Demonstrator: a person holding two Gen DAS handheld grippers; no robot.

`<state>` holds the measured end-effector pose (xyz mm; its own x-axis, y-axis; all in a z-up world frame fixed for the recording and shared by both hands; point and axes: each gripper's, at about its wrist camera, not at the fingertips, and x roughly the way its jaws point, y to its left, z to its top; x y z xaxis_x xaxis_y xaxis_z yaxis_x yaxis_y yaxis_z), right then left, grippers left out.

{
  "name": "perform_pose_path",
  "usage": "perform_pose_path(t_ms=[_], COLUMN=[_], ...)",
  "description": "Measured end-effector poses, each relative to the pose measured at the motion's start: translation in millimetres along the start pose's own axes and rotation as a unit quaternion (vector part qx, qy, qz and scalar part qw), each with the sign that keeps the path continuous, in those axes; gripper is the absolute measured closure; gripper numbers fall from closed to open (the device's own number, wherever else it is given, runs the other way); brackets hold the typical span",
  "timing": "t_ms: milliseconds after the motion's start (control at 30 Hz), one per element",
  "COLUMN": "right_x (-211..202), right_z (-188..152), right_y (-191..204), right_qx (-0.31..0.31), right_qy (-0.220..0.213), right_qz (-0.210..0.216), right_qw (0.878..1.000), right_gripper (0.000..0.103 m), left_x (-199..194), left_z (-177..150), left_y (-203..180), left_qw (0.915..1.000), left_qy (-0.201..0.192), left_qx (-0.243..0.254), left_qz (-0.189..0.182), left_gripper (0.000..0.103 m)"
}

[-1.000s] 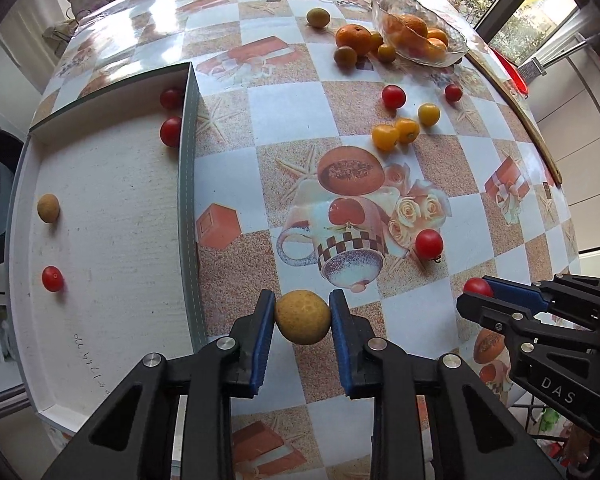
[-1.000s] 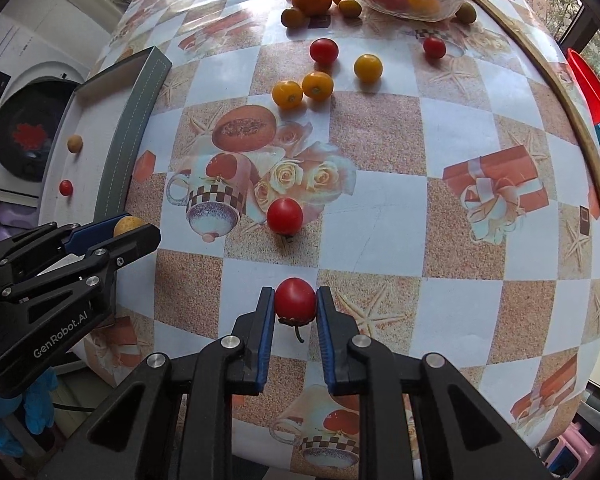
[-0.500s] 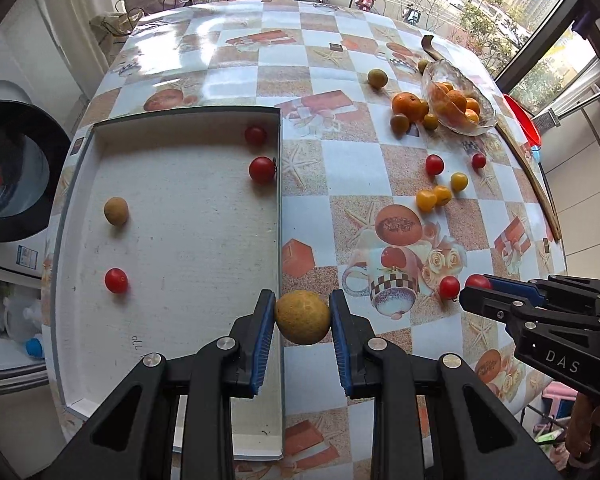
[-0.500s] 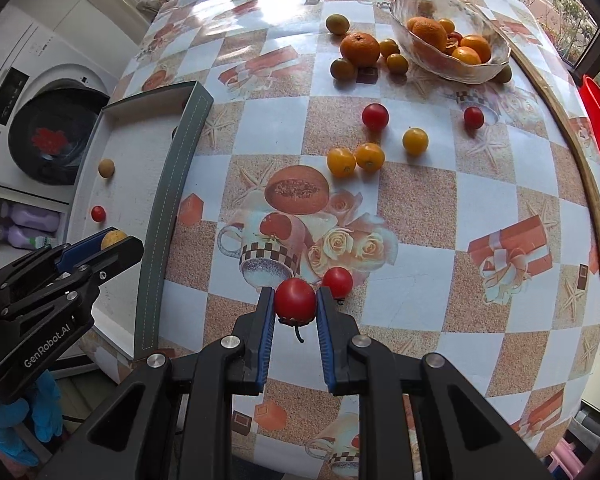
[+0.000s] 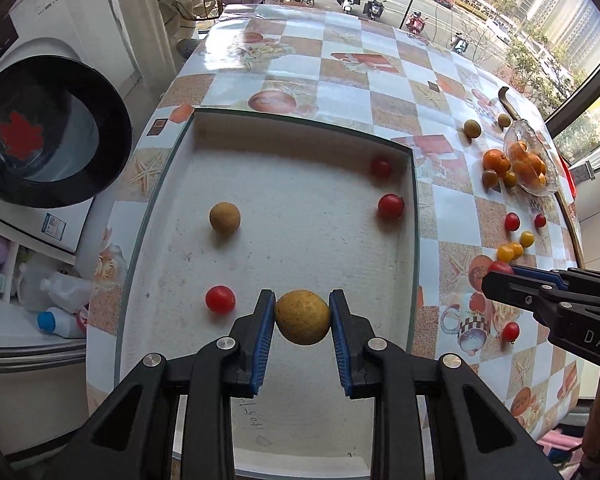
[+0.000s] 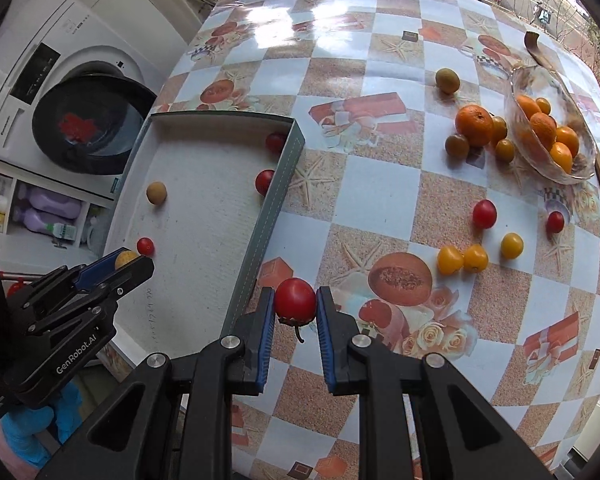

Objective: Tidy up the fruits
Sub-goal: 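Carry both fruits into the white tray and open both tools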

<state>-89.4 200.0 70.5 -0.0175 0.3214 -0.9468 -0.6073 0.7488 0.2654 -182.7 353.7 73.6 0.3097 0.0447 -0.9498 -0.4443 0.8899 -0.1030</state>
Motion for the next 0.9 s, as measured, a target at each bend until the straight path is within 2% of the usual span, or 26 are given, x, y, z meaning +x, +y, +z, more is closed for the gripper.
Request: perform_pose_path(t_ms=[200,433,633,900], right_x=[23.2,58.7,88.7,106.7], right_z=[40.1,77.1,93.3,99.1], right_y=[22.3,43.7,53.8,65.3], right_qx=[-0.007,-0.02,-0.03,-0.055], right_qy=[0.004,0.019,0.042,0.056], right_qz=[0.013,0.014,0.004,-0.02], right_qw=[1.0,1.0,0.999,0.997], right_gripper=[0.081,0.081,0.08,0.08], left_x=[24.6,44.0,49.0,54.9], left_z=[9.0,4.1,-2.8,-10.4], left_y=[7.7,4.1,3.1,-6.5], left_qw=[0.9999,0.9995,0.9992,0.9979], left_qy=[0.012,0.023,0.026,0.026], left_qx=[-0.004,0.009,0.016,0.036], left_qz=[0.011,0.021,0.027,0.047], left_gripper=[0.074,0.074,0.074,0.073])
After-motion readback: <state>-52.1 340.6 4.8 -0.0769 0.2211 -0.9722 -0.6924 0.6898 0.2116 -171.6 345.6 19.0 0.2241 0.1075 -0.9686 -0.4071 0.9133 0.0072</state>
